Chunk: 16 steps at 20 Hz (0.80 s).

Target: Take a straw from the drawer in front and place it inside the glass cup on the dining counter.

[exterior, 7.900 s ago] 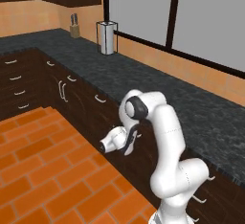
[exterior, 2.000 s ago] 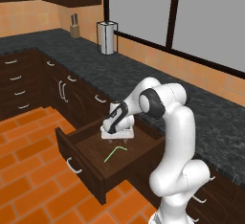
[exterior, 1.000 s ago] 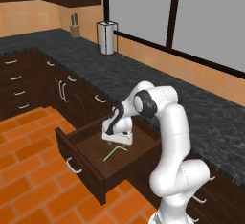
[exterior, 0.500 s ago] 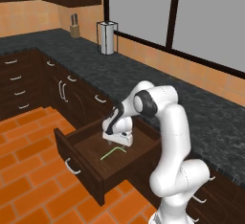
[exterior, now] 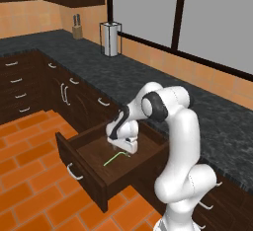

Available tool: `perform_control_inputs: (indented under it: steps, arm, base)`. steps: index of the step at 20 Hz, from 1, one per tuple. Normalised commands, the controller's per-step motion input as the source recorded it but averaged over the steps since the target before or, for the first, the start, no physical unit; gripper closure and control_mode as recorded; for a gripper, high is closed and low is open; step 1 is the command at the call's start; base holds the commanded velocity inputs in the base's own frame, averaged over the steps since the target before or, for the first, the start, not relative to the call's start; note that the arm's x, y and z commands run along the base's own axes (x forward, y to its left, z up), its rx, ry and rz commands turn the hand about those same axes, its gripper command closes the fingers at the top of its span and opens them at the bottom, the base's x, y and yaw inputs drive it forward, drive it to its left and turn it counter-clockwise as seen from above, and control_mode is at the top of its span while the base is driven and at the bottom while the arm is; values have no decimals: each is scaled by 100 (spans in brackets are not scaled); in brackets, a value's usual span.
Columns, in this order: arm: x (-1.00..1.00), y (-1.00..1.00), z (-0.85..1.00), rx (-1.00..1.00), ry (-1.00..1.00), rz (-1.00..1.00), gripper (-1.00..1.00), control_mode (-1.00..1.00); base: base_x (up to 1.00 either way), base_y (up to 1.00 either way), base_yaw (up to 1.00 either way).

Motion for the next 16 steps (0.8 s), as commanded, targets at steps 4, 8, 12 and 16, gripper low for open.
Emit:
perform_control_inputs:
  steps: [4,8,12,16]
  arm:
    - [37,16,-6,-6,0,-10,-100,-100]
    - [45,18,-17,-7,0,-6,-100,-100]
    - [10,8,-37,-10,0,-5,-100,-100]
    - [-5,0,-36,-10,0,-4,-100,-100]
  base:
    - [0,0,0]
    - [0,0,0]
    - [0,0,0]
    - [0,0,0]
